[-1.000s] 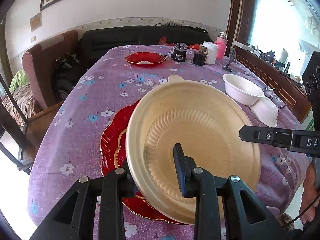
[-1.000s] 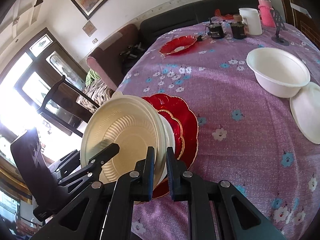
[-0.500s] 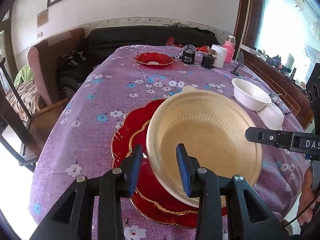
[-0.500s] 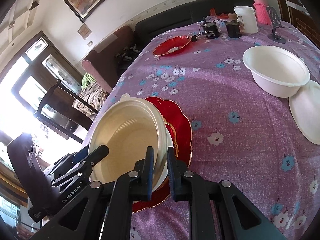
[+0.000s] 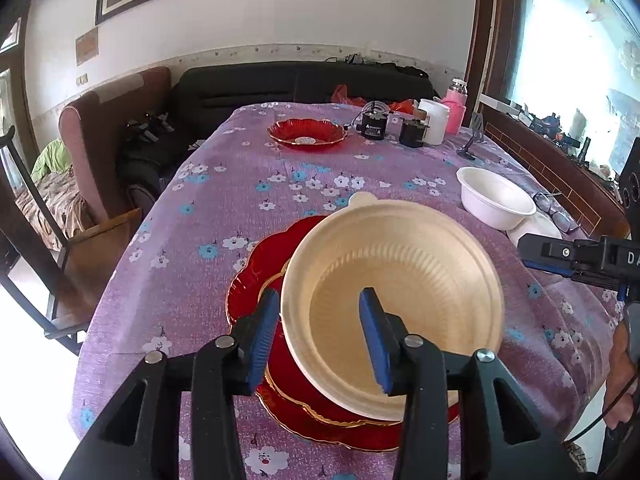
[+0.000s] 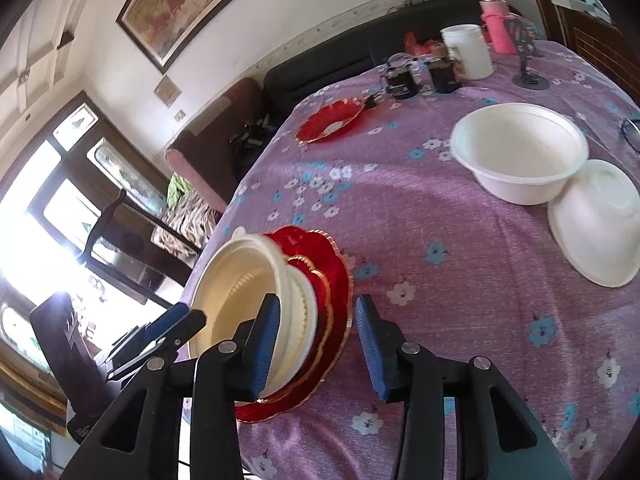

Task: Organize plates and bowls
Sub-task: 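Lower the beige plate onto the white plate and open the right tool, then move the right tool to the upright white bowl and grasp its rim, then lift the white bowl with the right tool and carry it toward the stack, then lower the white bowl with the right tool over the beige plate, then set the white bowl into the beige bowl on the red plates, open right tool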

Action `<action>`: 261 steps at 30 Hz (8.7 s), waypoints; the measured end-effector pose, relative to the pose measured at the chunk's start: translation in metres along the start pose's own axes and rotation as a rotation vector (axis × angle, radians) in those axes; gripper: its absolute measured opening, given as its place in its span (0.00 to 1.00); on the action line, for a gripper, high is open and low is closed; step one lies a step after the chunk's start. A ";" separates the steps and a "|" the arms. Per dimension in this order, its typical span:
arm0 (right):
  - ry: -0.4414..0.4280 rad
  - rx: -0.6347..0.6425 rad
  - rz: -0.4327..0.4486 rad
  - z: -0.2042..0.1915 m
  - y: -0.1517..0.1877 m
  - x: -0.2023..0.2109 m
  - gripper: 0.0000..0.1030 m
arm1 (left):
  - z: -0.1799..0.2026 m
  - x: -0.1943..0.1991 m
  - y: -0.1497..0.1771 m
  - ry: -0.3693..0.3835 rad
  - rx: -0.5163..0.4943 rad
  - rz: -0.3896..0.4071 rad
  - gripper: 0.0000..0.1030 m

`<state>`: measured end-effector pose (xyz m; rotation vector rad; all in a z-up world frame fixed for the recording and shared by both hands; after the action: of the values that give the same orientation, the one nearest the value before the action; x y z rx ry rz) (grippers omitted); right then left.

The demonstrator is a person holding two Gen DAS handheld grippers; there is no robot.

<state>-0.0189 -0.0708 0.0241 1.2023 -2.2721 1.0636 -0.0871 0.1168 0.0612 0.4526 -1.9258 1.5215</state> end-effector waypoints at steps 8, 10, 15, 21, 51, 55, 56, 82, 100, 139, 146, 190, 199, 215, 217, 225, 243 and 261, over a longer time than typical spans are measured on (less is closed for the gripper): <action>-0.004 -0.090 0.070 0.038 -0.019 0.032 0.43 | 0.023 0.014 -0.013 0.038 -0.047 0.024 0.42; -0.006 -0.109 0.086 0.048 -0.023 0.039 0.44 | 0.035 0.016 -0.018 0.060 -0.073 0.028 0.42; -0.012 -0.180 0.129 0.081 -0.031 0.061 0.47 | 0.069 0.013 -0.026 0.115 -0.127 0.014 0.43; -0.007 -0.263 0.165 0.123 -0.035 0.081 0.48 | 0.109 0.006 -0.032 0.164 -0.188 -0.009 0.43; 0.149 -0.173 0.234 0.163 -0.194 0.055 0.63 | 0.200 -0.089 -0.112 0.365 -0.039 -0.222 0.54; 0.101 -0.189 0.211 0.189 -0.203 0.034 0.42 | 0.189 -0.105 -0.124 0.301 0.024 -0.230 0.56; 0.076 -0.200 0.203 0.196 -0.203 0.031 0.36 | 0.187 -0.109 -0.126 0.289 0.038 -0.232 0.57; -0.050 -0.202 0.085 0.206 -0.190 0.013 0.08 | 0.172 -0.197 -0.151 0.218 0.240 -0.185 0.16; -0.016 -0.159 0.170 0.162 -0.108 0.074 0.09 | 0.179 -0.093 -0.126 0.231 0.044 -0.064 0.23; 0.171 -0.162 0.169 0.149 0.047 0.105 0.15 | 0.204 -0.032 0.002 0.342 -0.101 -0.080 0.37; 0.172 -0.153 0.191 0.142 0.052 0.111 0.15 | 0.204 -0.022 -0.001 0.323 -0.132 -0.031 0.34; 0.033 0.022 0.181 0.029 0.038 0.107 0.15 | 0.109 0.050 -0.016 0.201 -0.006 0.141 0.34; 0.009 0.072 0.155 -0.002 0.034 0.084 0.15 | 0.075 0.052 -0.009 0.160 0.051 0.145 0.34; 0.003 0.091 0.081 -0.025 0.034 0.034 0.15 | 0.033 0.046 0.003 0.108 0.132 0.119 0.34; 0.007 0.097 0.079 -0.027 0.034 0.029 0.15 | 0.030 0.044 0.005 0.104 0.140 0.114 0.34; 0.015 0.100 0.041 -0.035 0.038 0.009 0.15 | 0.015 0.042 0.013 0.086 0.170 0.102 0.34; 0.044 0.121 0.027 -0.042 0.041 -0.010 0.15 | 0.005 0.029 0.022 0.096 0.211 0.070 0.34; 0.046 0.122 0.028 -0.042 0.041 -0.010 0.16 | 0.001 0.028 0.024 0.099 0.221 0.069 0.34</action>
<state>-0.0481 -0.0185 0.0266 1.1825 -2.2233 1.2436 -0.1232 0.1258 0.0621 0.4006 -1.7224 1.7774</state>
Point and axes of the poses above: each gripper's, at about its wrist camera, not at the fingertips, and x roughly against the way its jaws point, z to its right, y to its underside, the point moved 3 cm from there along -x, roughly the way its jaws point, and after that the axes turned 14 degrees about -x, right-handed, at the moved point
